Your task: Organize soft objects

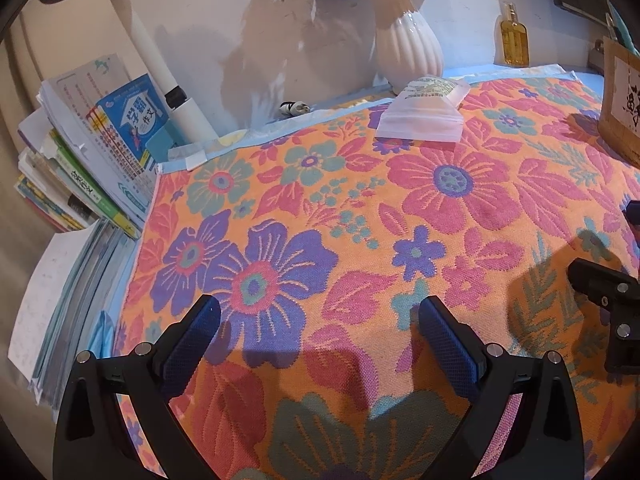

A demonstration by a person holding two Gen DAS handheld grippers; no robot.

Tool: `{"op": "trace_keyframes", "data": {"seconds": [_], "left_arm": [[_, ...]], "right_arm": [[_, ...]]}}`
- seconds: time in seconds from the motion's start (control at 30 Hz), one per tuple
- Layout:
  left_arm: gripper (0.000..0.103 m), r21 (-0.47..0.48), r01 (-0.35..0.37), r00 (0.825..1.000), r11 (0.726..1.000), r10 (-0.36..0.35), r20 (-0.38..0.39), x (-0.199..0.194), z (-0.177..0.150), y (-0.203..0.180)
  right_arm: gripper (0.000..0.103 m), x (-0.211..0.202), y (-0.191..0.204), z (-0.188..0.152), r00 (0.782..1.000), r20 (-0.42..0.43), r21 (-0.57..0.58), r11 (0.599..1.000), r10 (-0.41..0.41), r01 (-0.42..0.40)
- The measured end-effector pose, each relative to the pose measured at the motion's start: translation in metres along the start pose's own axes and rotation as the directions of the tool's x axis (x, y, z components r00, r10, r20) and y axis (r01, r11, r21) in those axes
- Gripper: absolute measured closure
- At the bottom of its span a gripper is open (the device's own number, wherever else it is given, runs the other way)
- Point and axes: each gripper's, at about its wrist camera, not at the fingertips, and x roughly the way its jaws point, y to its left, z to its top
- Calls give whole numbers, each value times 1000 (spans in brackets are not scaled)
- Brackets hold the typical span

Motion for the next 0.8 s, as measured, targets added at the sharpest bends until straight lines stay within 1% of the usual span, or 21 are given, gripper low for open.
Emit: {"op": "trace_keyframes", "data": {"seconds": [0.23, 0.37, 0.67, 0.77, 0.8], "left_arm": [[3, -84, 56, 998, 995, -54, 16, -4, -1, 17], [3, -91, 74, 997, 993, -74, 6, -1, -2, 19], [3, -81, 75, 997, 994, -74, 12, -3, -3, 17], [3, -82, 73, 997, 994, -75, -19, 3, -2, 16], [3, -81, 84, 995, 993, -88, -47, 8, -1, 16]], "right_arm": [[0, 0, 0, 1, 1000, -2, 2, 1000, -2, 2], [0, 0, 0, 0, 1000, -2, 2, 1000, -1, 1], [0, 0, 0, 0, 1000, -1, 0, 1000, -1, 1], [0, 0, 0, 0, 1000, -1, -1, 1000, -1, 1], [0, 0, 0, -1, 1000, -1, -1, 1000, -1, 1]]}}
